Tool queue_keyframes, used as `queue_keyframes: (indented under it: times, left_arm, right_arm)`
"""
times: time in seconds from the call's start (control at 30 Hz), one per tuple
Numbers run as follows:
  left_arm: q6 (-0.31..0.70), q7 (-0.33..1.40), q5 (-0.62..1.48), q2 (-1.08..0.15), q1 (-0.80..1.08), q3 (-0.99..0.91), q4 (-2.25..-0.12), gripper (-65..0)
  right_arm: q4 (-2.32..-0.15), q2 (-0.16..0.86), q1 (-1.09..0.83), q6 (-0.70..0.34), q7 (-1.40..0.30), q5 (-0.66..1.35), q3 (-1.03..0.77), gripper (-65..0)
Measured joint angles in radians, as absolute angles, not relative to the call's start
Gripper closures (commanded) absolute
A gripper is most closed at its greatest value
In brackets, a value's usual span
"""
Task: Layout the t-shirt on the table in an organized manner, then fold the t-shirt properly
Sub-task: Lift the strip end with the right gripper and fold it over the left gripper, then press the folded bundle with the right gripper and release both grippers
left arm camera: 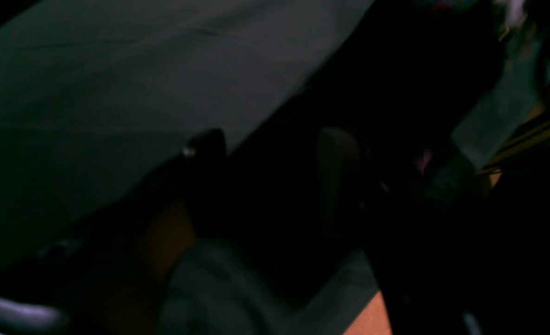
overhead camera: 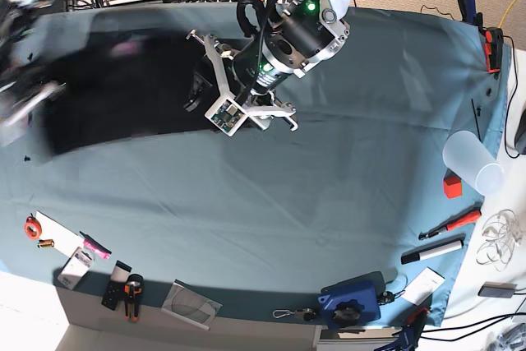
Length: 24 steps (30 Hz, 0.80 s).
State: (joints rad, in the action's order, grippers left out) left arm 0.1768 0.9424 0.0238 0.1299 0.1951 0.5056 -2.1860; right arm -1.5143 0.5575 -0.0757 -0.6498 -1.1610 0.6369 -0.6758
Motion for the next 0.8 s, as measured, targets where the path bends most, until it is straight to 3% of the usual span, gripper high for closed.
queue_keyframes:
  times: [0.1, 0.23, 0.5, 0.7, 0.8]
  left_arm:
    - [0.123, 0.953, 0.015, 0.126, 0.205, 0.503, -2.186, -16.8]
    - [0.088, 1.019, -0.113, 0.115, 0.202, 0.501, -2.196, 0.0]
    - [-0.060, 1.040, -0.279, -0.025, 0.210, 0.493, -2.186, 0.0]
    - [-0.064, 1.039, -0.224, -0.039, 0.235, 0.266, -2.186, 0.0]
    - [-0.004, 1.012, -0.097, -0.041, 0.248, 0.106, -2.186, 0.0]
  right_arm:
    - [-1.609, 0.588, -0.070, -0.601, -1.140, 0.583, -0.677, 0.0]
    - [-1.684, 0.574, -0.077, -0.591, -1.179, 0.573, -0.675, 0.0]
    - [-1.880, 0.420, -0.083, -0.584, -1.361, 0.548, -0.673, 0.0]
    - [-2.130, 0.356, -0.159, -0.585, -1.398, 0.655, -0.625, 0.0]
    - [-2.200, 0.339, -0.207, -0.589, -1.387, 0.667, -0.560, 0.0]
